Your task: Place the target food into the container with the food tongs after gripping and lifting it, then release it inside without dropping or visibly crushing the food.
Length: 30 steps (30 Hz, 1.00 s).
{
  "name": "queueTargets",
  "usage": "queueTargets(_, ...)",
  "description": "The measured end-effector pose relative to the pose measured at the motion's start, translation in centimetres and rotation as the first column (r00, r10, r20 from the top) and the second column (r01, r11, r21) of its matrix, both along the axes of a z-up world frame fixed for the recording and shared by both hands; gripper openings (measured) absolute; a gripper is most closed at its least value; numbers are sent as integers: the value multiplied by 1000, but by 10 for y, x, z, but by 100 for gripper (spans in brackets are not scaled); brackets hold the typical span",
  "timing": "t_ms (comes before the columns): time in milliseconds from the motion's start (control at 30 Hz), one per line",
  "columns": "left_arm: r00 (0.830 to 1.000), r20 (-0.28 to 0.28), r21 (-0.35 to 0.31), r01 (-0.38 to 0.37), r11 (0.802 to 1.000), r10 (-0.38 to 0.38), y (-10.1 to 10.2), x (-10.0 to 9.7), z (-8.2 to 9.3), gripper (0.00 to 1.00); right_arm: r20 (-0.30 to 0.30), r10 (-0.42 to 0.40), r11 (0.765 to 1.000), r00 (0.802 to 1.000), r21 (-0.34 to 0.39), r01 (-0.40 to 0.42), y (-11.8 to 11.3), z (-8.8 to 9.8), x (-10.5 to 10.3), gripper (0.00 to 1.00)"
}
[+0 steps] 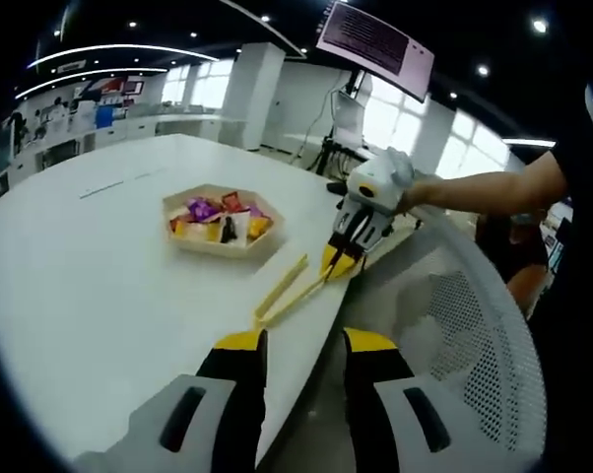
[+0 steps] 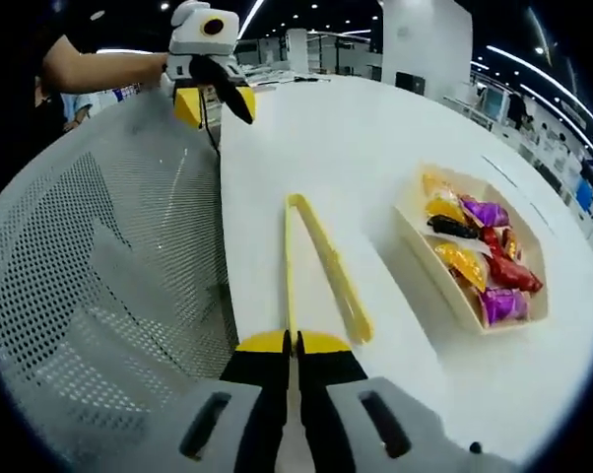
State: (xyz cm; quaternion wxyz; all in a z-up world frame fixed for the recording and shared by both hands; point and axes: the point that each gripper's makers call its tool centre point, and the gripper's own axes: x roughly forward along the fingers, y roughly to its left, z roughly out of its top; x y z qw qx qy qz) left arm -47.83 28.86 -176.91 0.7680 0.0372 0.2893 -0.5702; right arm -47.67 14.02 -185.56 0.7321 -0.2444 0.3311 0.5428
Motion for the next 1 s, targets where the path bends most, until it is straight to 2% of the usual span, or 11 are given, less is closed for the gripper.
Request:
queueTargets(333, 999, 23, 9, -23, 1000, 23, 9, -1, 5, 28, 9, -87, 994, 996, -61, 88, -27, 2, 4, 25)
queueTargets(433, 998, 56, 26, -26, 999, 24, 14, -3, 8, 32, 36, -261, 965, 965, 16, 261, -37, 22, 12, 34)
queueTargets(467, 996, 77, 30, -39, 999, 37, 16, -1, 9, 35, 44, -330, 942, 943, 80, 326, -37, 33, 16, 41)
queueTargets(533, 988, 128, 58, -91, 994, 83, 25, 6, 11, 41, 44, -517, 837, 855, 234, 494, -41, 66, 23, 63)
queueTargets(600, 974, 200, 69, -124, 990, 108, 33, 10, 16, 49, 95, -651, 735, 753, 328, 594, -49, 93, 24, 84)
queueTargets(633, 959, 248, 68, -161, 985, 140, 39, 14, 21, 55, 152, -719, 679, 678, 366, 637, -56, 108, 23, 88)
queueTargets(767, 904, 333, 25, -292, 956, 267, 65, 21, 28, 74, 242, -818, 574, 521, 392, 719, -67, 116, 7, 98)
queueTargets(833, 894, 303, -20, -339, 941, 329, 71, 22, 29, 81, 205, -850, 524, 484, 412, 745, -65, 108, 3, 99)
queueTargets(900, 876, 352, -7, -351, 936, 331, 77, 26, 29, 87, 101, -912, 394, 397, 483, 782, -73, 110, 4, 100)
queueTargets(933, 875, 365, -3, -342, 940, 319, 76, 23, 28, 88, 99, -921, 375, 378, 493, 785, -77, 112, 6, 100)
queueTargets(1000, 884, 361, -15, -314, 949, 298, 72, 17, 24, 90, 187, -894, 448, 408, 385, 807, -83, 105, 3, 100)
